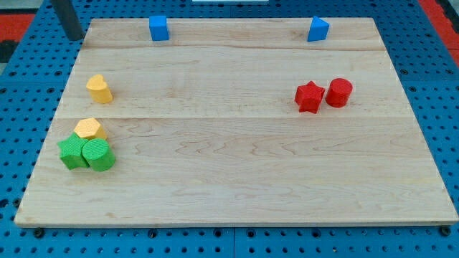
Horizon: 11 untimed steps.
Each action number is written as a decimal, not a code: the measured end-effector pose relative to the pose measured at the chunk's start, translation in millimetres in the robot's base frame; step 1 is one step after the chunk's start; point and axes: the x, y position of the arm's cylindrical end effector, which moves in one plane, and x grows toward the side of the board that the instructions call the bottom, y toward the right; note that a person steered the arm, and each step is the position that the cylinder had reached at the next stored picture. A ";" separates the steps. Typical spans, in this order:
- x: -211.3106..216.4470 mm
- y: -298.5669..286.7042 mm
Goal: Push the blue cube into the blue triangle
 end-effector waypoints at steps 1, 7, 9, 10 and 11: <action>-20.1 23.6; -13.5 262.2; 0.5 291.7; 11.5 307.3; 22.0 354.3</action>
